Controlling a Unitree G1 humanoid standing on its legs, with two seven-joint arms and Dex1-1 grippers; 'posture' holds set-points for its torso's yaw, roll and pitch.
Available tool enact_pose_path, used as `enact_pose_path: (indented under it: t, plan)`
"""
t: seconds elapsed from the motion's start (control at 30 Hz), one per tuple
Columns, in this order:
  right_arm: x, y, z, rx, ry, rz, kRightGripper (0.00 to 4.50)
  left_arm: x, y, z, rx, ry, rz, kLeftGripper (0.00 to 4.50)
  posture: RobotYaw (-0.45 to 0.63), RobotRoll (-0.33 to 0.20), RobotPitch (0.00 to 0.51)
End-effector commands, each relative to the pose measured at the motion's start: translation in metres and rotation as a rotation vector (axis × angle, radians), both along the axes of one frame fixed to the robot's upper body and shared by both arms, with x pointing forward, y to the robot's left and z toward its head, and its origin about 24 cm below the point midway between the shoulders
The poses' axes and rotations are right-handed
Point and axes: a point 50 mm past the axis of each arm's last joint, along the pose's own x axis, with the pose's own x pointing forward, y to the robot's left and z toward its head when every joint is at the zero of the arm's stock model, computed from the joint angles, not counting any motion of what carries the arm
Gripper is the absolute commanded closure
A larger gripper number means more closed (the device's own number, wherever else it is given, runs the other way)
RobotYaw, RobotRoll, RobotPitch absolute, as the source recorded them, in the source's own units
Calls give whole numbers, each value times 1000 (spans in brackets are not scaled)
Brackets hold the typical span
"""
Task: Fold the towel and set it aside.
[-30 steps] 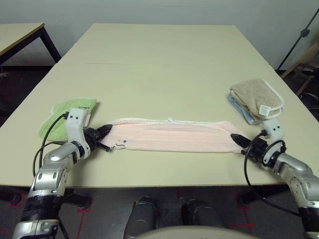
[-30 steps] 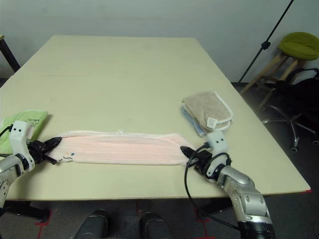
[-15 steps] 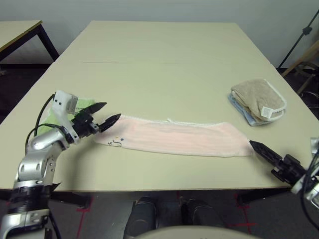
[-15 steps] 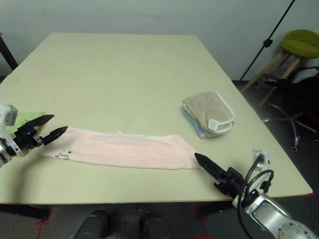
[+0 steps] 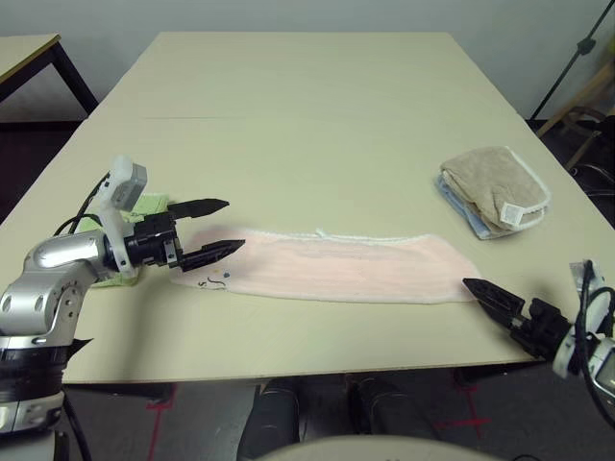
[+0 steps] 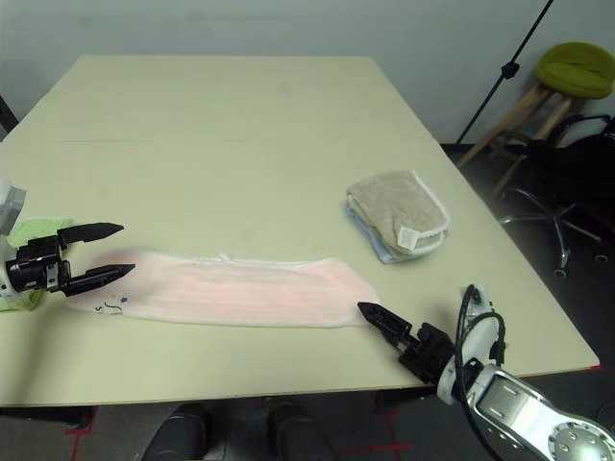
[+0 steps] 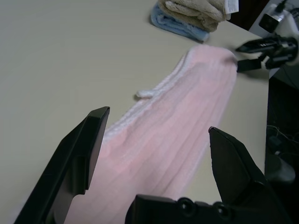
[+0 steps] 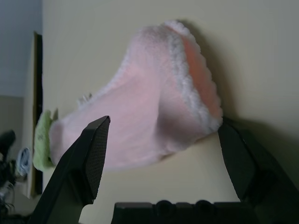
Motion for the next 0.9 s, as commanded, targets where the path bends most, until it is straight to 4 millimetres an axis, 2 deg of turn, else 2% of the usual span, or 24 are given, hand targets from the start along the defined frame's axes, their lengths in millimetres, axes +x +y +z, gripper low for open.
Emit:
enact_pose_path:
  t: [0.03, 0.07, 0.27, 0.4, 0.5, 0.63, 0.73, 0.83, 0.9]
  plan:
    - [6, 8, -13, 13, 53, -23, 374, -5, 0, -1, 8, 6, -9, 0, 86, 0, 105]
    - [8, 9, -16, 11, 57, -37, 575, -6, 2, -2, 18, -2, -7, 0, 90, 0, 106]
    - [12, 8, -29, -3, 54, -106, 2955, -9, 7, -5, 43, -46, 9, 0, 92, 0, 107]
    - [11, -9, -27, -77, -43, -244, 4418, -9, 11, -9, 63, -39, 21, 0, 87, 0, 108]
    - [3, -16, -24, -156, -99, -277, 4464, -7, 13, -9, 59, -48, 36, 0, 79, 0, 108]
    - [-3, -21, -16, -345, -186, -284, 4464, -6, 14, -12, 57, -42, 36, 0, 70, 0, 109]
    - [-5, -17, -7, -433, -247, -235, 4464, -5, 15, -14, 57, -39, 37, 0, 70, 0, 109]
    - [-3, -17, 9, -548, -321, -158, 4464, -3, 16, -14, 56, -39, 38, 0, 52, 0, 113]
    - [3, -2, 20, -625, -392, 3, 4464, -1, 16, -14, 55, -40, 36, 0, 50, 0, 115]
